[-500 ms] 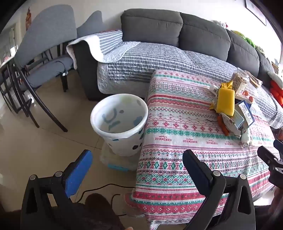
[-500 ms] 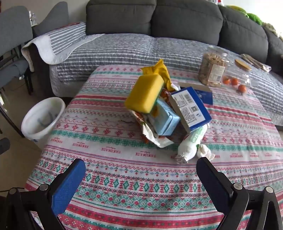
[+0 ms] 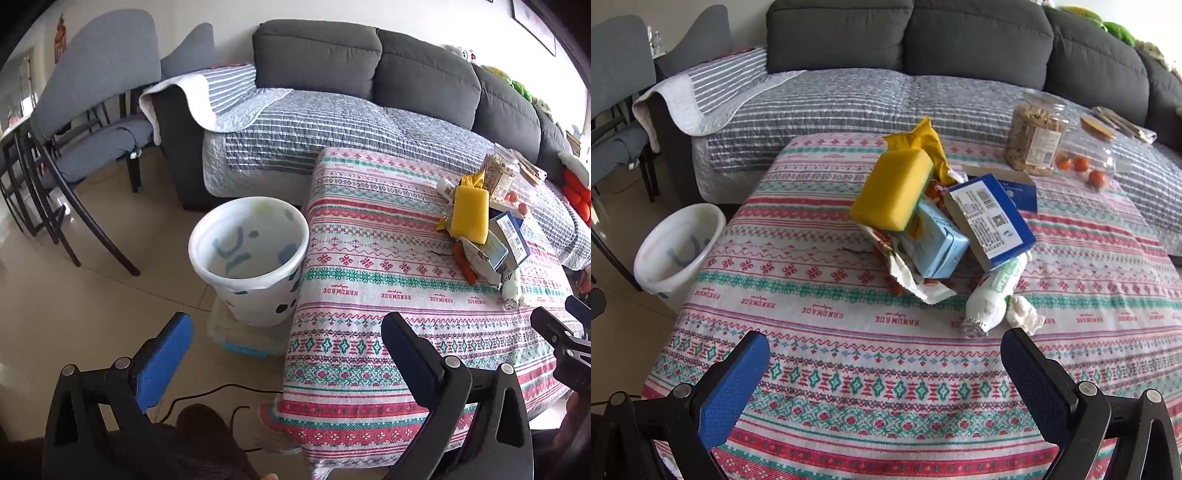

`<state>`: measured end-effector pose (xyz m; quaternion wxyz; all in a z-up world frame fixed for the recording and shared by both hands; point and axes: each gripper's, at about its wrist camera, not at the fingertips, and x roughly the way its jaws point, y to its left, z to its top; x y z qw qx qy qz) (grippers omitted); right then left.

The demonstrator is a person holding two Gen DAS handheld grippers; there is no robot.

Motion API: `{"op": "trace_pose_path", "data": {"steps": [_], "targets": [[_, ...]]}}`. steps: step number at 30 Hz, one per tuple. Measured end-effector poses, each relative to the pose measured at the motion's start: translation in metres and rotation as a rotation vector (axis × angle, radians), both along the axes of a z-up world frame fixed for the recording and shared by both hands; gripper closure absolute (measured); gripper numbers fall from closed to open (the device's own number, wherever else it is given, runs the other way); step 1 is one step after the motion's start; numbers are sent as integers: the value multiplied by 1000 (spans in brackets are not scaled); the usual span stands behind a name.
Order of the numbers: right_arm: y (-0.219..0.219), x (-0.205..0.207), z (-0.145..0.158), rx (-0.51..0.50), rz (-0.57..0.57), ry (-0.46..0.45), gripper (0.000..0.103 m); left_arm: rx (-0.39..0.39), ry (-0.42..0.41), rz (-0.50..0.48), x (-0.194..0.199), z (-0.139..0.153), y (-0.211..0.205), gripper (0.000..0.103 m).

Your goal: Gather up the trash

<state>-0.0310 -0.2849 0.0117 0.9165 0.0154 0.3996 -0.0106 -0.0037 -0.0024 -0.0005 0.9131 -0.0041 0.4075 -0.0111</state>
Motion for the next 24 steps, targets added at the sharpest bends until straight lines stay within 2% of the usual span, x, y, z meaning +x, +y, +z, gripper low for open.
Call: {"op": "trace_pose_path", "data": {"steps": [24], "targets": [[-5,1,1,35,-29,-9,0,3,1,0,0,-2,0,0]]}}
